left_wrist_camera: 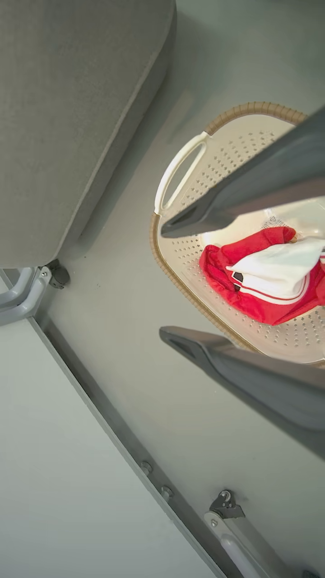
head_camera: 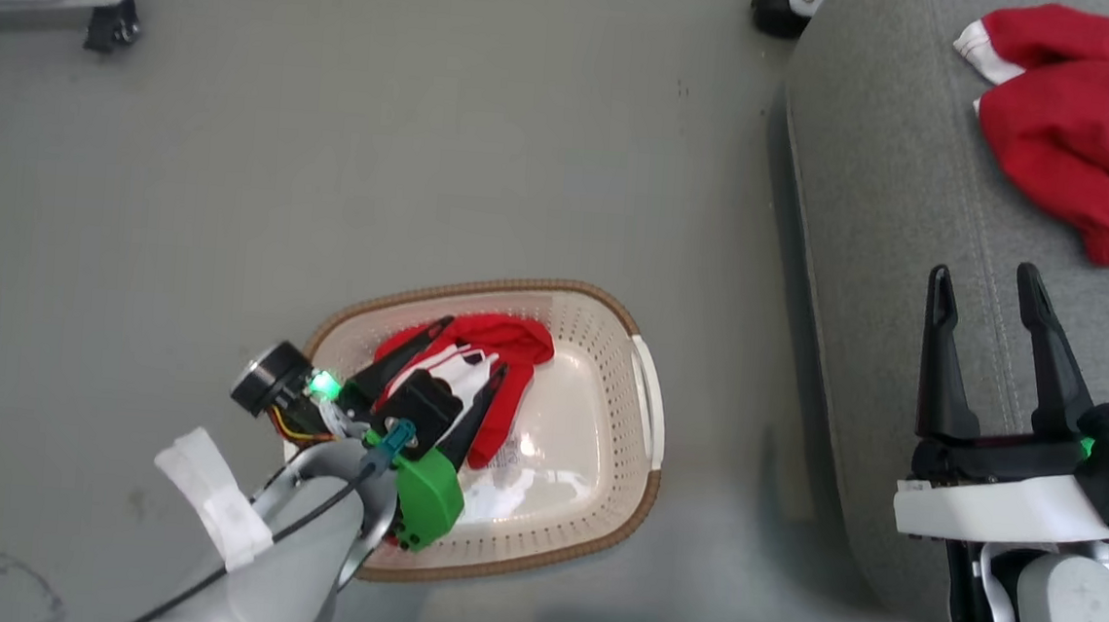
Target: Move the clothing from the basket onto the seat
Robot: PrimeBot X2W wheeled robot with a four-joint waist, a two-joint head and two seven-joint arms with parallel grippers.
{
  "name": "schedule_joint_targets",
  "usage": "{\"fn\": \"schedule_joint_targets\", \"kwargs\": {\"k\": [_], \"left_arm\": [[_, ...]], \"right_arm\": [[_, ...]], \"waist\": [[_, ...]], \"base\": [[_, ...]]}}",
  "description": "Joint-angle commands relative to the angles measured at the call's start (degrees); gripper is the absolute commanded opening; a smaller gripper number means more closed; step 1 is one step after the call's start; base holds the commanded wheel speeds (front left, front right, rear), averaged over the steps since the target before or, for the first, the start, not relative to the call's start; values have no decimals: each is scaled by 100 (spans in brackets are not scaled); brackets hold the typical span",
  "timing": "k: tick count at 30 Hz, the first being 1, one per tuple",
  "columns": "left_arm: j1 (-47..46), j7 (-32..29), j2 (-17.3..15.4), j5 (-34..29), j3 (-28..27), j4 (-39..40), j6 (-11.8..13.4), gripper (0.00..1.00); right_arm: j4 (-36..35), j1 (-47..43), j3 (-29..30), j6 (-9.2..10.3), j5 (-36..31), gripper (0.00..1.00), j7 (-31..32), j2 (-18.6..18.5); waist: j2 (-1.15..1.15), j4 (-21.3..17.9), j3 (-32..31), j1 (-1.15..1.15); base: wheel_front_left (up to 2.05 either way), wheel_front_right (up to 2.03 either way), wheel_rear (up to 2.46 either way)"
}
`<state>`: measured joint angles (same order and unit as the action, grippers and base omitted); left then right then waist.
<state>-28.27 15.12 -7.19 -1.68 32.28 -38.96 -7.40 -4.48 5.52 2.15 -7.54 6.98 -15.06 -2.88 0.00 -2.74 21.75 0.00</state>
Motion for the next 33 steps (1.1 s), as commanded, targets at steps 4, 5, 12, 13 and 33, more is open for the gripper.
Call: {"fn": "schedule_joint_targets", "kwargs": {"k": [4, 5, 12, 13, 33], "left_arm": [[-903, -62, -18, -87, 495, -1096, -13, 100], [-1080, -101, -2, -89, 611, -1308, -13, 100], [-1953, -134, 117, 256, 1152, -2430, -7, 100], [-2042, -152, 123, 291, 1217, -2539, -7, 100], [-3039, -439, -298, 267, 1847, -3427, 410, 100]], "right_arm": [[-179, 376, -54, 10, 113, 100, -18, -1], [-222, 431, -88, 10, 121, 100, -18, 0], [-572, 829, -183, 10, 146, 100, -18, 0], [-621, 860, -188, 10, 153, 100, -18, 0], [-955, 1066, -308, 10, 334, 100, -18, 0]], "waist": [[0, -548, 1543, 0], [0, -580, 1659, 0], [0, -791, 2316, 0], [0, -817, 2384, 0], [0, -1096, 3193, 0]], "base": [[0, 0, 0], [0, 0, 0], [0, 0, 0], [0, 0, 0], [0, 0, 0]]}}
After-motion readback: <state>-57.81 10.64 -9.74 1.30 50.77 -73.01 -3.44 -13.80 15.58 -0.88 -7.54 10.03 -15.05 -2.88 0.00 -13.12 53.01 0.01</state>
